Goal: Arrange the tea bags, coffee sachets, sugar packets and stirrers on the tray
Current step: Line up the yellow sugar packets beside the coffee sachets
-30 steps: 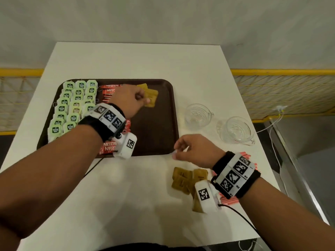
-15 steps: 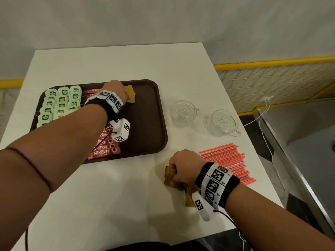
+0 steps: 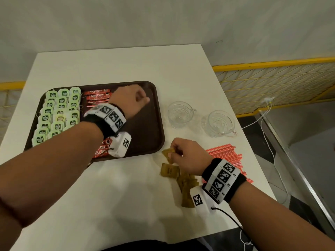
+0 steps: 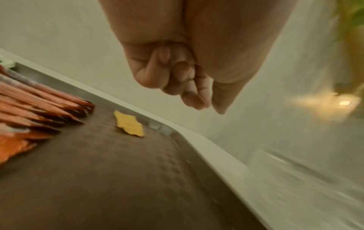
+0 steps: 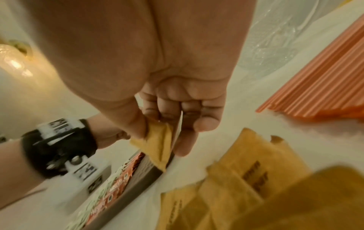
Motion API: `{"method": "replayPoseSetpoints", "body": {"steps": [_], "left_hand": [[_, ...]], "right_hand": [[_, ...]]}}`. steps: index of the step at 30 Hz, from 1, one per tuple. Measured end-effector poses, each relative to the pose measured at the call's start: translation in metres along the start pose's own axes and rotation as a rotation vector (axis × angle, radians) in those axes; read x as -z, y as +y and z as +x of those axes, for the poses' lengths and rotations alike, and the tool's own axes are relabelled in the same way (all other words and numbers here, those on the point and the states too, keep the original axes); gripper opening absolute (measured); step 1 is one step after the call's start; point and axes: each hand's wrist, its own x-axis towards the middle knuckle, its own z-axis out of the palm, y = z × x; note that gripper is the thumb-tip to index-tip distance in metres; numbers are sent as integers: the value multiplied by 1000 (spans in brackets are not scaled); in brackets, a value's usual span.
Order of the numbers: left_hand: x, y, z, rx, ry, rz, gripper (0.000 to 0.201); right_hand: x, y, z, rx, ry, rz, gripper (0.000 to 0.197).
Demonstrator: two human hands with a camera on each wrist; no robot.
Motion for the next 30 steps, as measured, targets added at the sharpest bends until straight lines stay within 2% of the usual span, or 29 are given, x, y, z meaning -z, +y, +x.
{"method": "replayPoseSetpoints", "body": {"steps": [3,6,9,13,17,20,22,24,27,30], "left_hand": [[-8,28,-43,-227,-186,48,22],[-21,48,-77,-371,-347,197,21],[-37,63,-102,-432,-523,372,33],[-57,70,-122,-423,-629,525,47],[-65,68,-127,-329,-636,536,40],[-60,64,-126,-295,-587,414,20],[-52,62,-123,-277,-530,266,12],[-40,63,-120,-266,-464,145,14],[-23,63,-113,-240,-354,60,16],[-10,59,-104,-215,-317,34,14]], "right_hand": [[7,6,0,-28,69,160,11],[13,11,-2,-52,95,242,17],[16,16,-3,-59,68,187,19],[15,19,-3,-24,32,162,13],[16,21,-6,12,-59,41,23],[17,19,-7,78,-118,-87,30],[16,16,-6,118,-118,-152,28],[17,12,-2,139,-98,-181,17],[18,6,5,162,-78,-143,16],[19,-4,10,132,-71,28,20]]}}
